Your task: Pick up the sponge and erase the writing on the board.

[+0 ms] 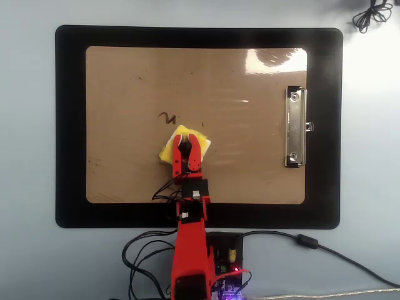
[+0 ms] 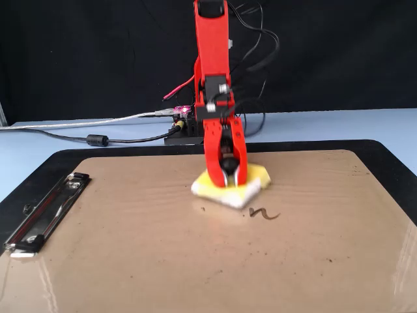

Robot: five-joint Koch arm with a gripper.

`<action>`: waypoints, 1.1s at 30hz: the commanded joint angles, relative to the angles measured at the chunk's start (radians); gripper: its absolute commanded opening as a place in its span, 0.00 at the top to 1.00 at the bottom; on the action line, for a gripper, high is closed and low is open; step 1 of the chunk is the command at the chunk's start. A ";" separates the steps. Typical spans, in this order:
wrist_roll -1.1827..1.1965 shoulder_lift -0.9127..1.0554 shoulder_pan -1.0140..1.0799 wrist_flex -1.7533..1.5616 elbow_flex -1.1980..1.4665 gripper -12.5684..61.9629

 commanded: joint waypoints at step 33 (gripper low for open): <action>-0.026 -0.339 -0.071 -0.035 -0.331 0.94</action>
